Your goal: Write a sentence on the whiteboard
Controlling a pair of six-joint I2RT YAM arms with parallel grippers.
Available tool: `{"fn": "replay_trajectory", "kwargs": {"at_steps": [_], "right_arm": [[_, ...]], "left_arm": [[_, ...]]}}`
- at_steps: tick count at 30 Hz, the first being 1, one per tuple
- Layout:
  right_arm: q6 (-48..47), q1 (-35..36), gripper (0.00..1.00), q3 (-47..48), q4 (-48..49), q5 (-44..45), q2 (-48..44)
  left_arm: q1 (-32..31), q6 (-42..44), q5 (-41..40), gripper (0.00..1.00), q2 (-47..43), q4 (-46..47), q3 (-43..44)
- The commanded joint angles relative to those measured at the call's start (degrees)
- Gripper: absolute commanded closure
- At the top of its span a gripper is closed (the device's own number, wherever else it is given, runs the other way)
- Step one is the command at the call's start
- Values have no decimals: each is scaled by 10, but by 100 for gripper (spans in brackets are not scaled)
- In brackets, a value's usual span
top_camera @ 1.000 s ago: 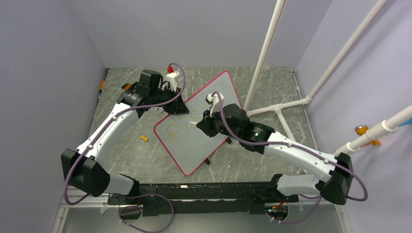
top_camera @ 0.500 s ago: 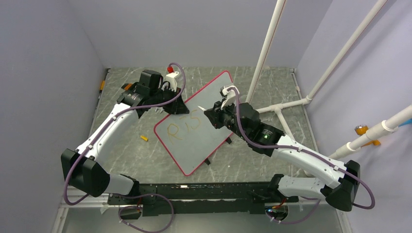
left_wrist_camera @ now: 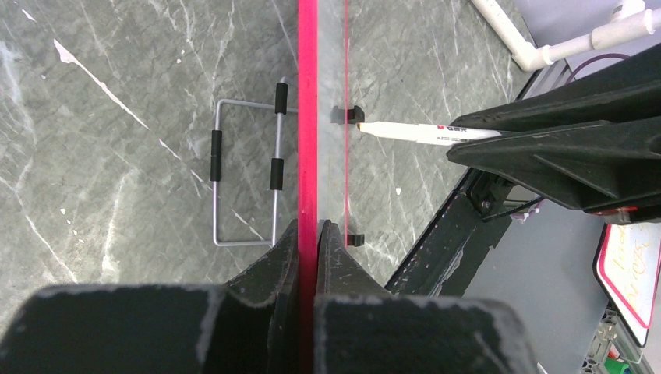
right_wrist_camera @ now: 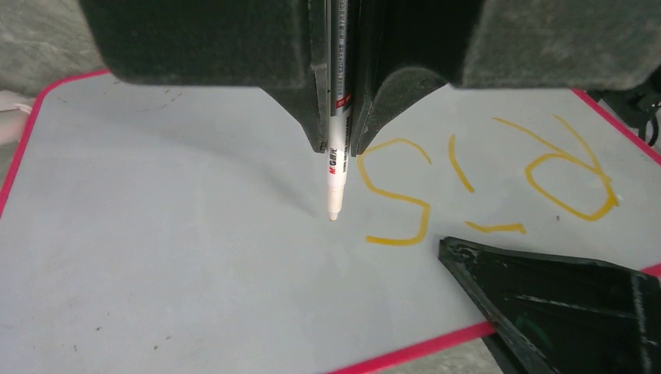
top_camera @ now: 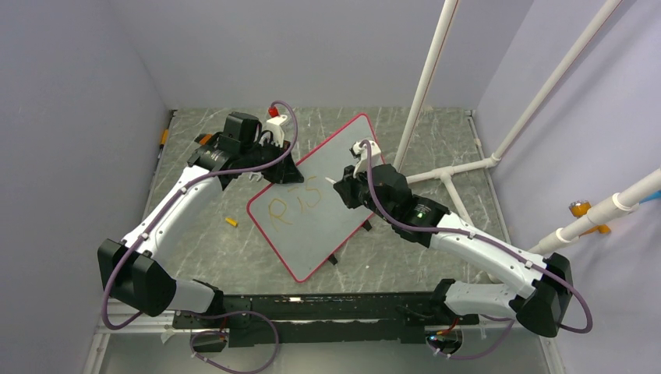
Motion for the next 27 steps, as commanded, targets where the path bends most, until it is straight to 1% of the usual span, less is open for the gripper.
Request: {"fn": "replay_trajectory", "kwargs": {"at_steps": [1,14,27], "right_arm": [[9,-7,100,-3,7,-14,1],[10,-22,100,-4,33,-37,29],[-3,-43,100,9,22,-10,40]], "left_arm": [[-2,74,-92,100,-3,40,6],[-3,76,-93,100,-3,40,5],[-3,74,-88,100,-2,42,6]]}}
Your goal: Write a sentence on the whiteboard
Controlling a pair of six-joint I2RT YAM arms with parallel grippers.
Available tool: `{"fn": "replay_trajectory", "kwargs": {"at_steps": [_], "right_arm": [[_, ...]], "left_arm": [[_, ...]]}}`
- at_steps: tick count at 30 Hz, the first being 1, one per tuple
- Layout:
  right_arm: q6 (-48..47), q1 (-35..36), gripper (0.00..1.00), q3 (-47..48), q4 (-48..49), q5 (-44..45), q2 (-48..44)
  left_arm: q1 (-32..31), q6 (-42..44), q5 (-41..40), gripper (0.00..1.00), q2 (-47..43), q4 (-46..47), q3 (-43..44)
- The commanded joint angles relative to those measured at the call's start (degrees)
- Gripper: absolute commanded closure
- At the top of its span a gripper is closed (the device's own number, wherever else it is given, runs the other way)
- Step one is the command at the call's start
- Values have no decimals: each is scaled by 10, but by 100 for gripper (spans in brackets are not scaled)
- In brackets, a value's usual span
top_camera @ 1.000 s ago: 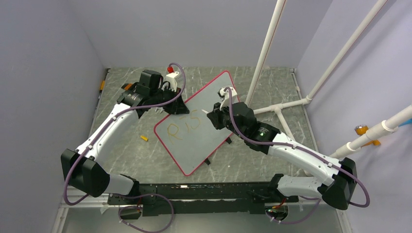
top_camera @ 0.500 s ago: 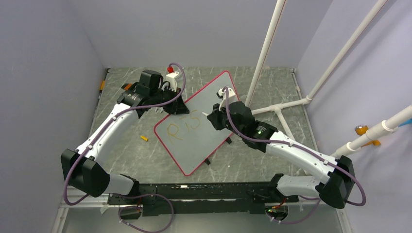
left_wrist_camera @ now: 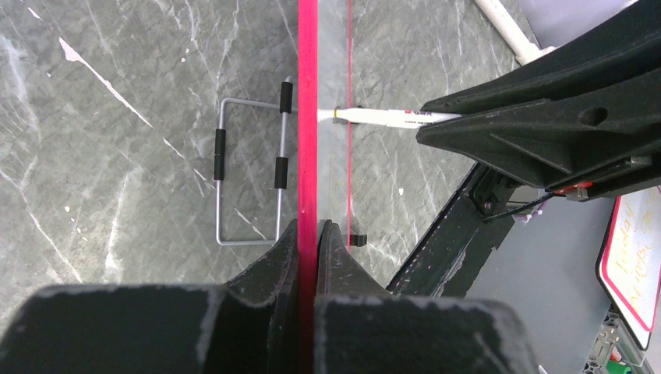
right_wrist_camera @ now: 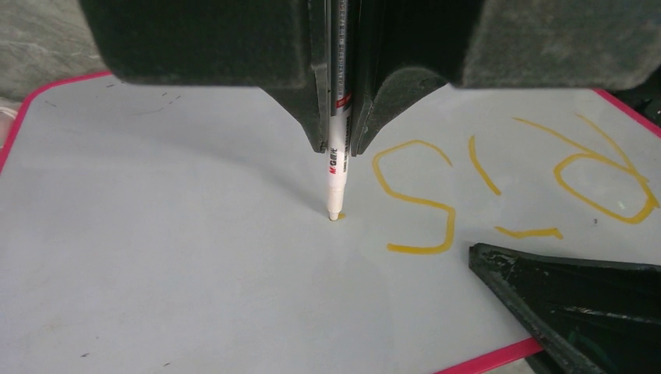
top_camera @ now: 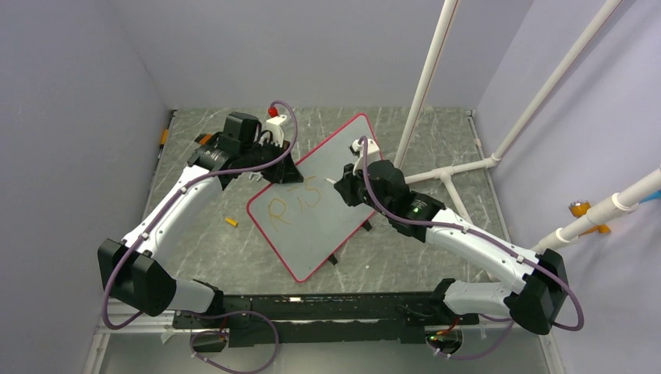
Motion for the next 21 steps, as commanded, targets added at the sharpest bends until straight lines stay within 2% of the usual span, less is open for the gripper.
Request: {"fn": "replay_trajectory", "kwargs": {"at_steps": [1,14,21], "right_arm": [[-11,-10,100,18,20,30,13],[-23,-12,100,50,21,15,20],[-26,-10,100,47,32,-38,25]], "left_arm": [[-3,74,-84,100,-2,42,6],[-6,73,-85,100,-1,41,6],[-6,74,-89,100,-1,41,6]]}}
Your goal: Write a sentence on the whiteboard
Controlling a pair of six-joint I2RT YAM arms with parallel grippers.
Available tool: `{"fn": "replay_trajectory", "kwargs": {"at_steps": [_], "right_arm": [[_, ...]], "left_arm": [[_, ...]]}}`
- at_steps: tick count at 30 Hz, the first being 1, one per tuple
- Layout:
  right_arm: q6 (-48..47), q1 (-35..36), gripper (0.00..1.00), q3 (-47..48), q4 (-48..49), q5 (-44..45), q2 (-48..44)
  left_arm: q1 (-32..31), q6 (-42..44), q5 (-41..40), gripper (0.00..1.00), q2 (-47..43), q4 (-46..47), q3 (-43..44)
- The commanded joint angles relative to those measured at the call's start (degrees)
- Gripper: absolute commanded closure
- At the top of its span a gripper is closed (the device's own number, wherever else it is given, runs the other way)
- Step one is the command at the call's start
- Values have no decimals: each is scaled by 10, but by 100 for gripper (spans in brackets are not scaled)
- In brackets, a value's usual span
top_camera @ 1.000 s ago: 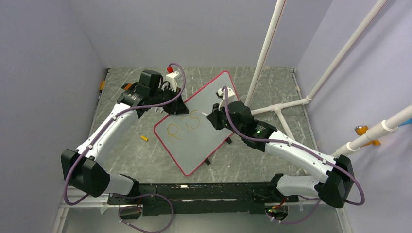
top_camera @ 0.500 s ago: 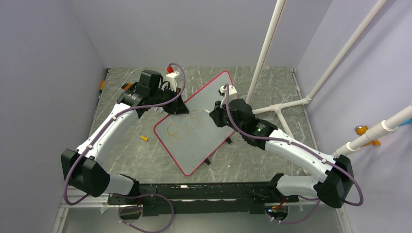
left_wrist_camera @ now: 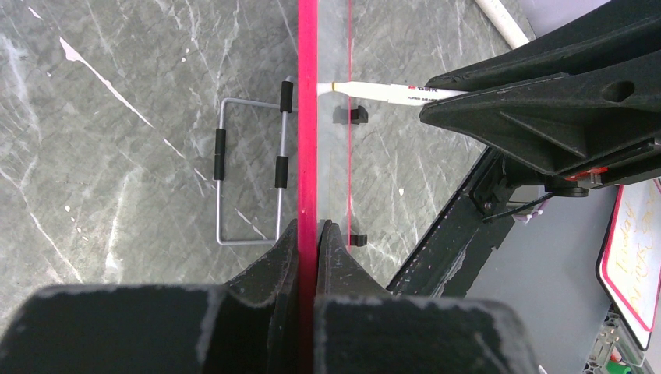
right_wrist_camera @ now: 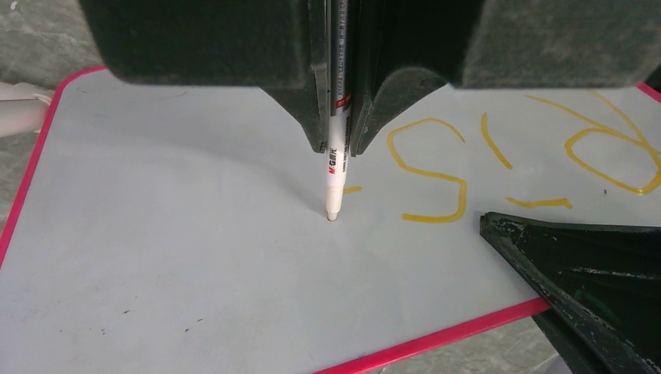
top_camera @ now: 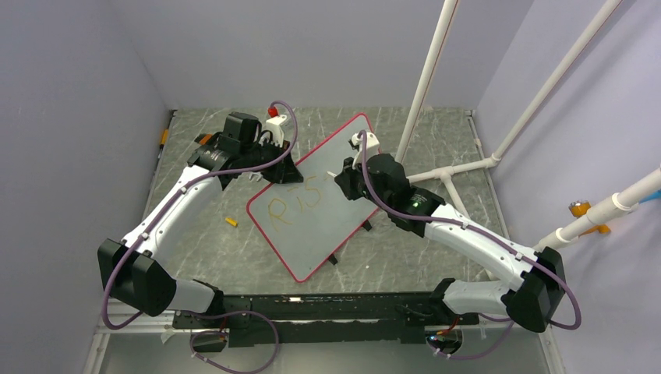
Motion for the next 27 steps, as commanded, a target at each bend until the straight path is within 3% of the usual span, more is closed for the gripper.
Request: {"fn": "replay_trajectory", "kwargs": {"at_steps": [1,8,27], "right_arm": [[-7,0,100,18,35,-52,12],[-4,2,100,6,29,-87,9],[13,5,100,-49,6,-74,-19]], "left_arm": [[-6,74,-88,100,-1,40,6],[-6,74,-88,100,-1,41,7],[-6,74,-95,100,0,40,6]]}}
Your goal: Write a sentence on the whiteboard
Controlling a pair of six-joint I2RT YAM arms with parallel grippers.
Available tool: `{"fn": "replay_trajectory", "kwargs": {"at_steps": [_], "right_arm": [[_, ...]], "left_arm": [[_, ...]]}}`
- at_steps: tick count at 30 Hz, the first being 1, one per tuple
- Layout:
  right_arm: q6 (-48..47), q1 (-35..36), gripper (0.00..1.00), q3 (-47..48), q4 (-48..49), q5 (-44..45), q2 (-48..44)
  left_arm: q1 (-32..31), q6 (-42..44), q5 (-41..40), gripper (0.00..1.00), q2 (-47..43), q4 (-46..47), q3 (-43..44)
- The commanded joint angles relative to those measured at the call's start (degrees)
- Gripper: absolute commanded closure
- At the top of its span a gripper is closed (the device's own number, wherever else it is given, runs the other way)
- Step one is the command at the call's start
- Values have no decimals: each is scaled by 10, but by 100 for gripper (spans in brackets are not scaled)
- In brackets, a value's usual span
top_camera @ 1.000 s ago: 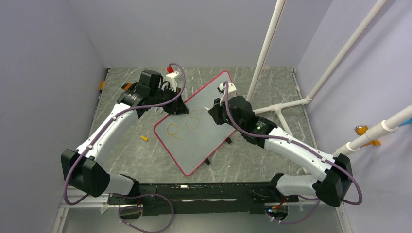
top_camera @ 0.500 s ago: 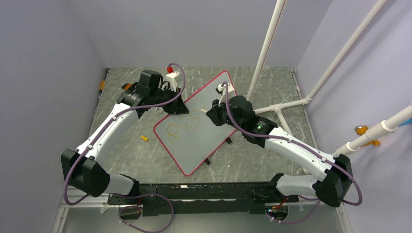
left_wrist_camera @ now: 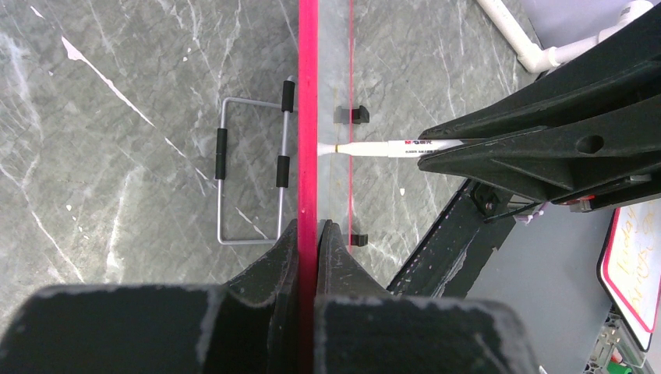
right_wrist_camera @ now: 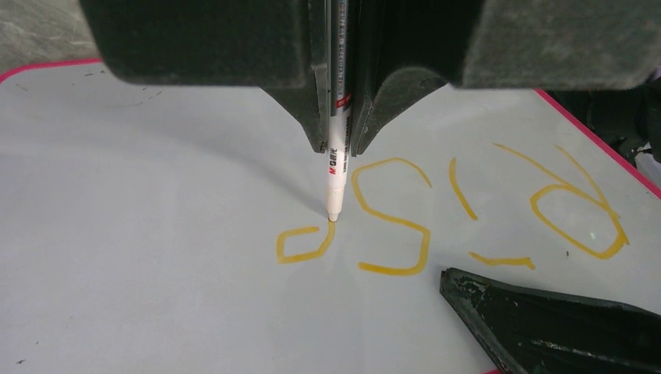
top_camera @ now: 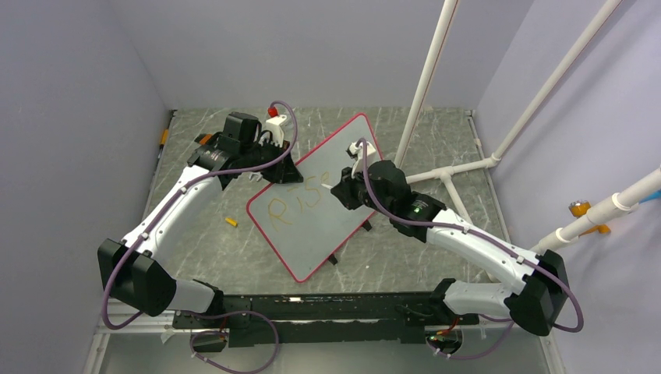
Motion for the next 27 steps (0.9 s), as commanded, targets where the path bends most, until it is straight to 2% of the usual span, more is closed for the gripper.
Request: {"fn": "replay_trajectory", "kwargs": {"at_steps": [1,13,21,27], "right_arm": [[8,2,100,-16,-6,6,-3],[-1,2,100,21,-71,94,-8],[35,2,100,128,-129,128,-31],[110,2,100,243,-151,95,-37]], "left_arm": [[-7,74,-92,100,0,42,5],[-8,74,-94,100,0,41,5],[-8,75,-97,100,-2,40,6],[-8,77,-105,100,-1,39,5]]}}
